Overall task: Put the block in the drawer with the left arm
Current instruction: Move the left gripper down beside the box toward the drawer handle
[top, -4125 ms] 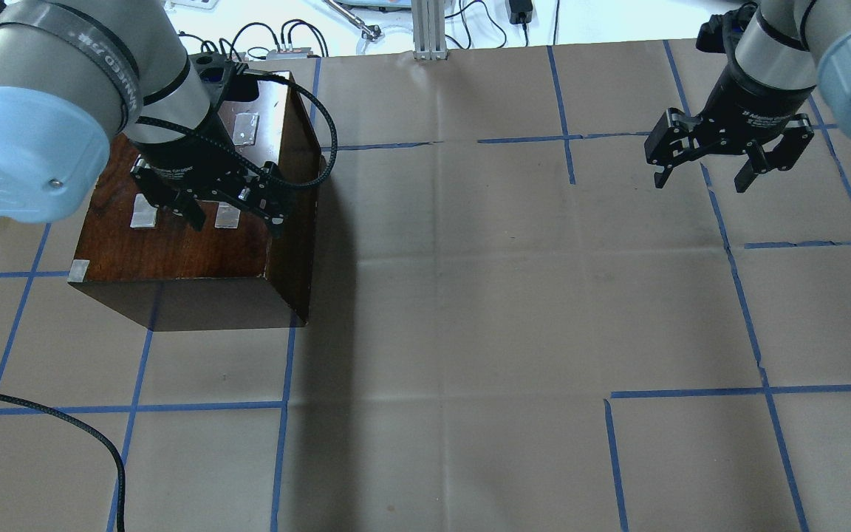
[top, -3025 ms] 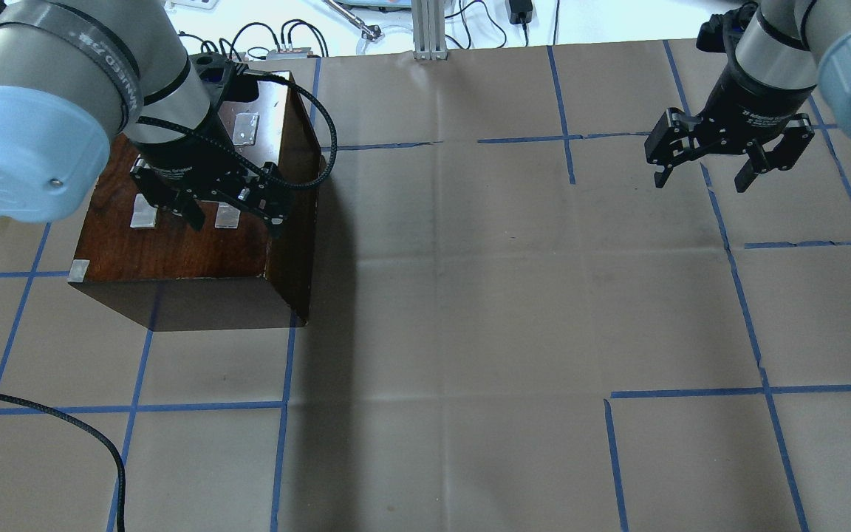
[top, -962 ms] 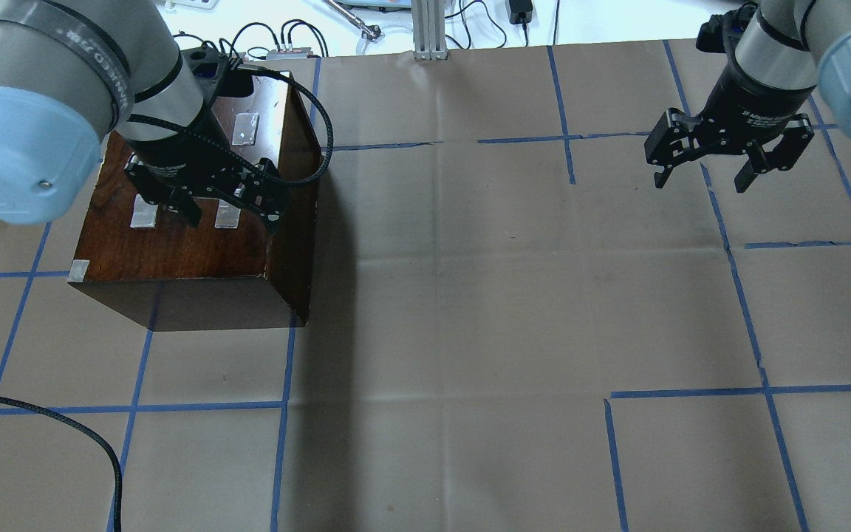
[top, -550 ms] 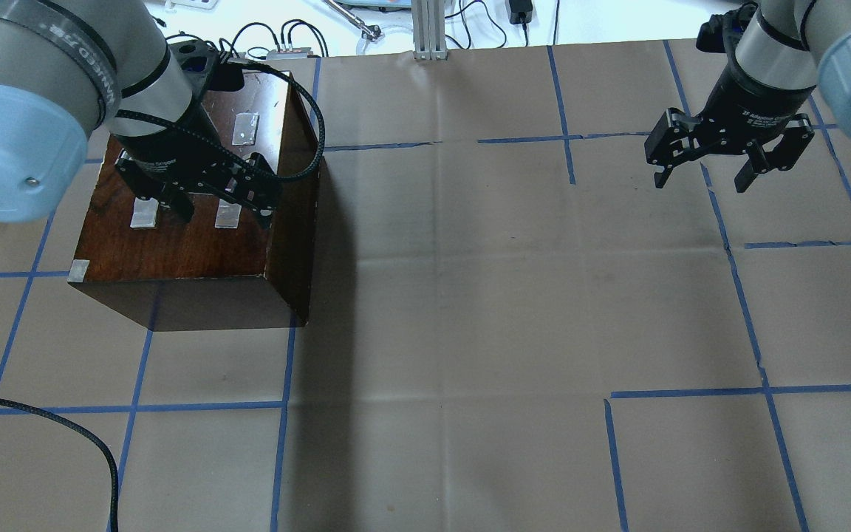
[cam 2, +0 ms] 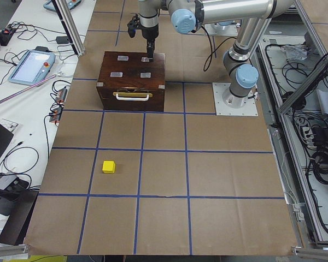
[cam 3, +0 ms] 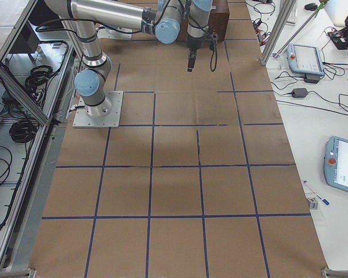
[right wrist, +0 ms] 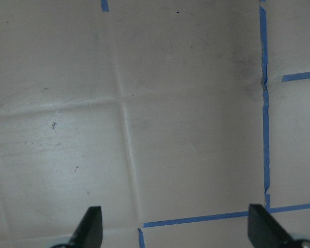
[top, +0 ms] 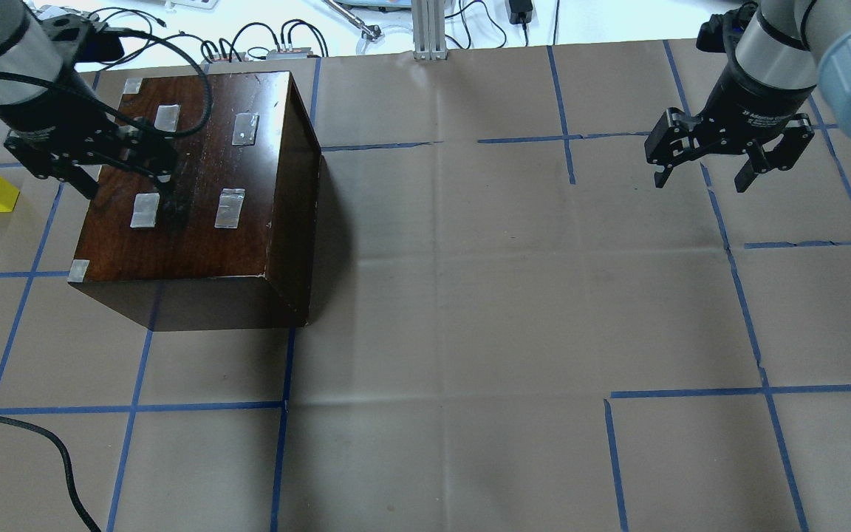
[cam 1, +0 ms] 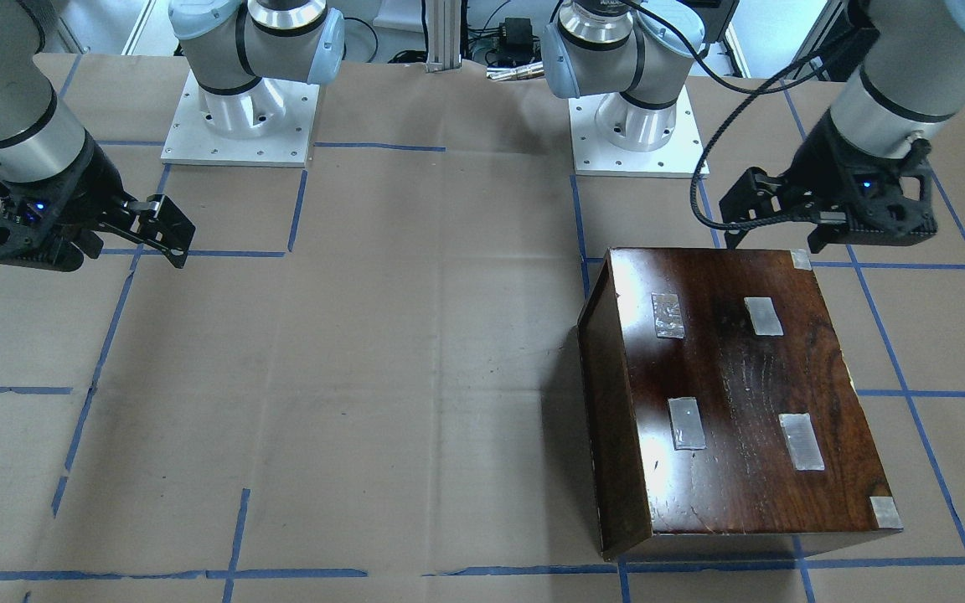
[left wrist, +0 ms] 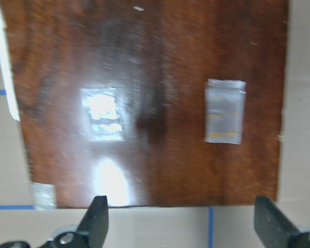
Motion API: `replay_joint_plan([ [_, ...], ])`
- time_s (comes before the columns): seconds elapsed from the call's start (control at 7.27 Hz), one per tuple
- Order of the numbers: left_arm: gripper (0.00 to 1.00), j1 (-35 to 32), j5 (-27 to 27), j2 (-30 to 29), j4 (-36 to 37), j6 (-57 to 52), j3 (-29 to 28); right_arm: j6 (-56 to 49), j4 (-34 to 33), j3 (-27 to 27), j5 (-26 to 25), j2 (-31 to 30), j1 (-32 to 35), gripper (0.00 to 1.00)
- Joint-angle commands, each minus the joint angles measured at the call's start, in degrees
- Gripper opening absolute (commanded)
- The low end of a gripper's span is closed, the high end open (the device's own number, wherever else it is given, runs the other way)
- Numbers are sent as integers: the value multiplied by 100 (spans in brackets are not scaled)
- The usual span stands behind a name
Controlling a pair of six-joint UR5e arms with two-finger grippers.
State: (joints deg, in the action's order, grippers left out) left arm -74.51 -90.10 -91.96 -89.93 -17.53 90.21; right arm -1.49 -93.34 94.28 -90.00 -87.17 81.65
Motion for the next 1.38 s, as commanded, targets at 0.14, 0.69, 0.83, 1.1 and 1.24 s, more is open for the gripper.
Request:
replay_joint_plan([
  [0.14, 99, 1067, 45, -785, 19, -1233, -669, 0, 0, 2, 0, -2, 0, 100],
  [0.69, 99, 1824, 967, -1463, 10, -2043, -777, 0, 0, 2, 0, 7, 0, 100],
  [0.83, 99, 1843, 1029, -1656, 19, -2035, -785, 0, 0, 2, 0, -1, 0, 100],
  [1.1, 99, 1965, 1405, -1973, 54, -2035, -829, 0, 0, -6, 0, 7, 0, 100],
  [1.24, 99, 2036, 1599, -2061, 63, -2044, -847, 9, 0, 2, 0, -1, 0, 100],
])
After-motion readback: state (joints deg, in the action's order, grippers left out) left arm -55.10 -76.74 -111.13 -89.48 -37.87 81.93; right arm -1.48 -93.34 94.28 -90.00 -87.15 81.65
